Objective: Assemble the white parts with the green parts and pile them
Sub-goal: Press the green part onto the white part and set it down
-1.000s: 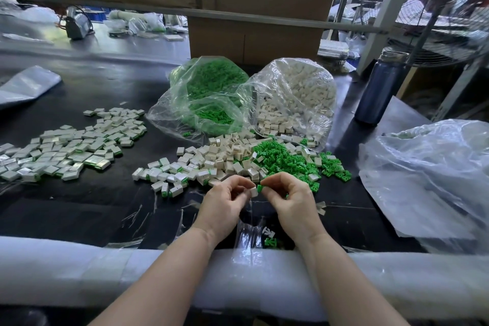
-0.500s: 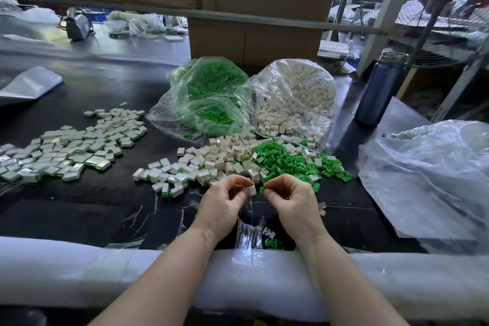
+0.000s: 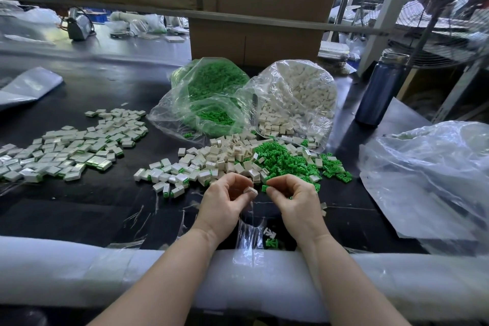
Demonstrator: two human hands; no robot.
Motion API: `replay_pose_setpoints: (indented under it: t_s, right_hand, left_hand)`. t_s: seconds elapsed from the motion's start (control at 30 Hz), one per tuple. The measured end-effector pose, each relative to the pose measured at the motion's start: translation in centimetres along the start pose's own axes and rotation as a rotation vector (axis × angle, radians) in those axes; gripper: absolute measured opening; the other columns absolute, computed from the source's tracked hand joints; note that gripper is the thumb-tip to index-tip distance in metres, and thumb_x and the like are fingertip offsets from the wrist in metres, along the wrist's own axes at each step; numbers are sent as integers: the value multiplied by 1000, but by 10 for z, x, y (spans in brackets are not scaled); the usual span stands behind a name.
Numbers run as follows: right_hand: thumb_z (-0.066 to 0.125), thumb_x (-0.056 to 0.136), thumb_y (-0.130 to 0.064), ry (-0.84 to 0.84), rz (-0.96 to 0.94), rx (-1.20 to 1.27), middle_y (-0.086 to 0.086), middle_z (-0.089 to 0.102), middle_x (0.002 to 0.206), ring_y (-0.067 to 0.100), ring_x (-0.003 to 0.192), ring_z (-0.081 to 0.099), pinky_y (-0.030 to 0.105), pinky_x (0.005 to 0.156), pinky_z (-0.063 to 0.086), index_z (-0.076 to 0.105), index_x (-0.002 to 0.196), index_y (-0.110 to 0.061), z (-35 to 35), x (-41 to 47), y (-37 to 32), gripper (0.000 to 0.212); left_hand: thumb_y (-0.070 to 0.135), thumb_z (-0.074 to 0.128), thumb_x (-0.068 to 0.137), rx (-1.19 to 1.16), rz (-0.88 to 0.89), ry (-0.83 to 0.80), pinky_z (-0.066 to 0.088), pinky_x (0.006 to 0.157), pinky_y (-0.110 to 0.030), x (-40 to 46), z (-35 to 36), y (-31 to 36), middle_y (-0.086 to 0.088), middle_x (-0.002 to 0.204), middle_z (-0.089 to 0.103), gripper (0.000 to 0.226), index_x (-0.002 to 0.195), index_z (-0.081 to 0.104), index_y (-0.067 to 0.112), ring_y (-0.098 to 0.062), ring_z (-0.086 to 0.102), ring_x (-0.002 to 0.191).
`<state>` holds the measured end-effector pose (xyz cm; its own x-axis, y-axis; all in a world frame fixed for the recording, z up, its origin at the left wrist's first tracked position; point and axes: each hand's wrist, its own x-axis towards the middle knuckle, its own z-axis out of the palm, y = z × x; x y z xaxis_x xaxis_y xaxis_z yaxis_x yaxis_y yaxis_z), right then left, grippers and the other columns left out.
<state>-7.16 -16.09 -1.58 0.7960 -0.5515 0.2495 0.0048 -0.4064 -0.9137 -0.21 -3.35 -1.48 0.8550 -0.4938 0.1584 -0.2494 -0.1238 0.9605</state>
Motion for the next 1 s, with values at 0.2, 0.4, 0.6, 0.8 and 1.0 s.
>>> replay_pose_setpoints:
  t_s: [0.2,0.4,0.6,0.8,1.0]
  right_hand:
    - [67,83,-5,-11,9,12,-7,67,76,2,72,62,13,69,49,67,81,-19,0,1,1,14]
    - [67,82,-2,-25,-37,58,-8,67,74,-3,71,61,8,68,46,67,79,-18,0,-1,-3,16]
    - [68,80,2,-75,-49,61,-4,67,72,0,68,61,13,68,49,68,76,-14,0,-2,-5,17]
    - [67,81,2,-103,-9,74,-1,67,72,7,70,61,19,71,51,69,74,-13,1,-2,-6,16]
    - [64,81,6,-155,29,106,2,58,65,7,58,51,18,57,45,67,83,-9,0,-4,-8,15]
  left_hand:
    - [0,59,86,-72,-31,-20,57,77,-27,-1,1,0,-7,87,67,20,90,64,19,-15,68,81]
    - [7,67,81,-70,-36,-58,54,83,-29,-1,0,2,-10,94,65,23,99,59,17,-20,64,89]
    - [7,68,81,-82,-43,-87,52,69,-14,-2,-1,2,-4,80,67,11,91,65,8,-8,62,72]
    - [0,66,81,-111,-46,-59,51,65,-13,0,-1,1,-2,74,68,9,85,68,8,-3,62,65]
    - [0,64,83,-70,-40,-77,50,66,-12,-1,1,1,-2,75,67,10,85,69,8,-6,61,67]
